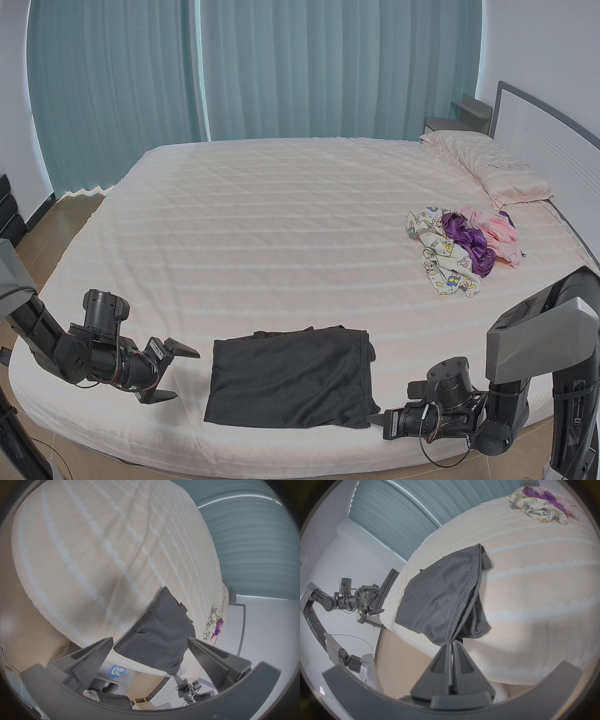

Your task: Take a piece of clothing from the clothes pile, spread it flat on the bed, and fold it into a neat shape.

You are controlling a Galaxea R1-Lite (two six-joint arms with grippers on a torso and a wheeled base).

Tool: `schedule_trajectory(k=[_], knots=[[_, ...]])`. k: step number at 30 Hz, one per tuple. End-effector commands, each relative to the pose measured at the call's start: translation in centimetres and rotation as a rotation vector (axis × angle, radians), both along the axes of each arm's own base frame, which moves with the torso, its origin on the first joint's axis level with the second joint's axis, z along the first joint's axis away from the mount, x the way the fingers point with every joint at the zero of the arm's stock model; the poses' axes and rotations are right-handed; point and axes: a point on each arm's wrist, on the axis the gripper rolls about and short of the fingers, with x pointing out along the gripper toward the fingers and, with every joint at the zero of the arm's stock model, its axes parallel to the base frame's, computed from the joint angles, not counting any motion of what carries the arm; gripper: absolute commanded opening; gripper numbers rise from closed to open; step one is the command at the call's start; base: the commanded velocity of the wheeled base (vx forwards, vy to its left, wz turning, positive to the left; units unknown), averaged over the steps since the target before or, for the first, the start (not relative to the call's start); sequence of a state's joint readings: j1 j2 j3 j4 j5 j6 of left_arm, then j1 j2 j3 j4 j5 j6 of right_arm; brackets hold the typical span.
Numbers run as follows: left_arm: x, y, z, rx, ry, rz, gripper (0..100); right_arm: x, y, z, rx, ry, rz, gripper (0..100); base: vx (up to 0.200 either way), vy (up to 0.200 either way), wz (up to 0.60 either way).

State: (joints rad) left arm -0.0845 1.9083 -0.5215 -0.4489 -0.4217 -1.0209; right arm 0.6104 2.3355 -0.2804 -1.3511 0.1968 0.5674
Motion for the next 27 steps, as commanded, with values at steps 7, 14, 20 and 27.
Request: schedule_trajectory(k=[7, 14, 20, 27], knots=[[0.0, 0.0, 0.0, 0.0, 0.001, -0.001, 100, -0.8, -2.5, -0.6, -0.079, 0.022, 0.006, 0, 0.0, 0.0, 0.0], [0.0, 0.0, -0.1, 0.0, 0.002, -0.001, 100, -0.9, -2.5, -0.5, -0.07, 0.019, 0.016, 0, 0.0, 0.0, 0.0], [0.0, 0.0, -0.1, 0.0, 0.003, 0.001, 100, -1.0, -2.7, -0.6, -0.081, 0.025, 0.016, 0, 0.0, 0.0, 0.0], [0.0, 0.0, -0.1, 0.0, 0.003, 0.001, 100, -0.6, -3.0, -0.6, -0.079, 0.014, -0.004, 100, 0.0, 0.0, 0.0]])
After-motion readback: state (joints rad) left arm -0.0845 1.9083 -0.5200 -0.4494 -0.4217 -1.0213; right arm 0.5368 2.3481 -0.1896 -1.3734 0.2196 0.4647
